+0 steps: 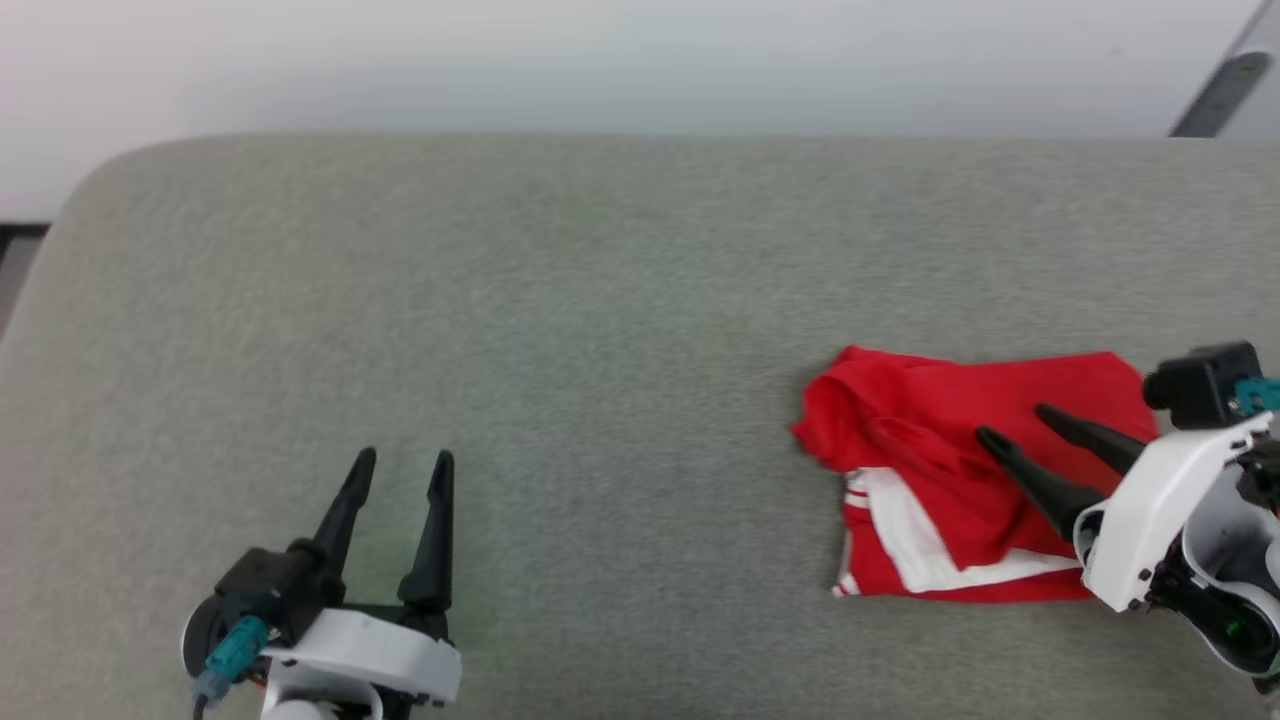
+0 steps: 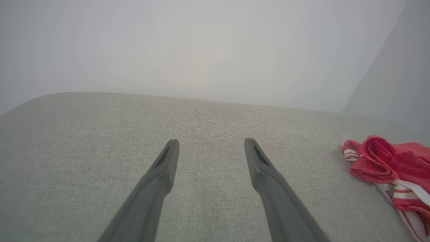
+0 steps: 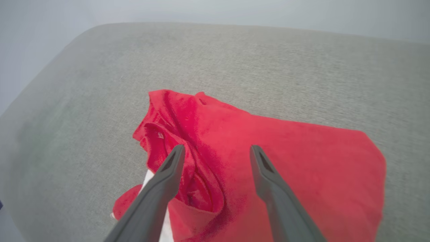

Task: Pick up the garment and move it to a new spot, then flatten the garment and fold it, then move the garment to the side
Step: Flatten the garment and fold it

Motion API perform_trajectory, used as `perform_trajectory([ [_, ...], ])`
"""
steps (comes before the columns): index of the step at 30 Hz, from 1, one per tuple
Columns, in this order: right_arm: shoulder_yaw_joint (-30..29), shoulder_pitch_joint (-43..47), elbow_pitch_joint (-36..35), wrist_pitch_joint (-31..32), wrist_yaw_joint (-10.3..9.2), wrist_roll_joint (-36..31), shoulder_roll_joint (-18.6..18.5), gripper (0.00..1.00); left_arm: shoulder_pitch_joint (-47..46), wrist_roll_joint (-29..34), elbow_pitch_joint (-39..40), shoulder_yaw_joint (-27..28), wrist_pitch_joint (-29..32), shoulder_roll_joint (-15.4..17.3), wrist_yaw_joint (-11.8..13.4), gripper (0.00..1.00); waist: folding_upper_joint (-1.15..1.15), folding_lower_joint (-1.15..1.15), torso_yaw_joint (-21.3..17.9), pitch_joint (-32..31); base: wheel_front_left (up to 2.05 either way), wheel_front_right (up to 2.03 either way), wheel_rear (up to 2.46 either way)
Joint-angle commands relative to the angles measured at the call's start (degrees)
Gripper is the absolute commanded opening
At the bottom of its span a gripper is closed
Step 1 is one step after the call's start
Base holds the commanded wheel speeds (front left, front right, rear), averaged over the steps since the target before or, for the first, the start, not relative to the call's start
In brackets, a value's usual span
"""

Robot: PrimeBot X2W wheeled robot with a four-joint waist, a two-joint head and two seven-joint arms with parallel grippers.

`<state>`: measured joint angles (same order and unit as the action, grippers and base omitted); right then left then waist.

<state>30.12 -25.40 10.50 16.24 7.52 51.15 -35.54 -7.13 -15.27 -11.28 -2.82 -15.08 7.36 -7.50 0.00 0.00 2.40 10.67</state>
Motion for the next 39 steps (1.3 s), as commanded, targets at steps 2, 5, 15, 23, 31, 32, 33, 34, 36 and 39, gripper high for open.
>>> perform_trajectory([
  [2,0.60,1.00,2.73,-4.06,-0.07,0.99,0.03,1.00,1.03,-0.77,-0.97,0.26,-0.06,0.52,0.09,1.00,0.00,0.00,-3.40,-2.78,0.00,0.00,0.00],
  [5,1.58,1.44,6.12,-9.41,-0.07,1.16,0.31,1.00,1.91,-1.25,-1.96,0.73,-0.06,0.96,0.09,1.00,0.00,0.00,-4.47,-3.78,0.00,0.00,0.00],
  [15,2.48,3.04,15.08,-28.63,-0.08,-3.10,3.40,1.00,6.92,-1.72,-1.73,3.68,-0.06,1.26,0.09,1.00,0.00,0.00,-5.94,-7.48,0.00,0.00,0.00],
  [23,-7.04,7.41,13.80,-31.45,-0.08,-9.48,6.25,1.00,11.66,-1.08,1.74,4.43,-0.06,0.89,0.09,1.00,0.00,0.00,-4.82,-9.36,0.00,0.00,0.00],
  [31,-16.20,15.42,7.85,-31.46,-0.07,-15.70,8.58,1.00,15.22,-0.75,4.91,4.79,-0.06,0.22,0.09,1.00,0.00,0.00,-3.26,-10.61,0.00,0.00,0.00],
  [32,-17.24,16.60,7.19,-31.47,-0.08,-16.18,8.78,1.00,15.68,-0.65,5.48,4.88,-0.06,0.01,0.09,1.00,0.00,0.00,-2.99,-10.79,0.00,0.00,0.00],
  [33,-18.28,17.73,6.48,-31.47,-0.08,-16.66,8.97,1.00,16.10,-0.63,6.07,4.99,-0.06,-0.21,0.09,1.00,0.00,0.00,-2.73,-10.95,0.00,0.00,0.00],
  [34,-19.20,18.81,5.74,-31.47,-0.08,-17.08,9.18,1.00,16.46,-0.53,6.54,4.95,-0.06,-0.34,0.09,1.00,0.00,0.00,-2.45,-11.10,0.00,0.00,0.00],
  [36,-21.10,20.74,4.16,-31.47,-0.08,-17.91,9.49,1.00,17.25,-0.43,7.57,5.08,-0.06,-0.48,0.09,1.00,0.00,0.00,-1.99,-11.41,0.00,0.00,0.00],
  [39,-23.70,23.78,2.04,-31.48,-0.08,-18.84,9.88,1.00,18.49,-0.45,8.94,5.19,-0.06,-0.54,0.09,1.00,0.00,0.00,-1.36,-11.75,0.00,0.00,0.00],
])
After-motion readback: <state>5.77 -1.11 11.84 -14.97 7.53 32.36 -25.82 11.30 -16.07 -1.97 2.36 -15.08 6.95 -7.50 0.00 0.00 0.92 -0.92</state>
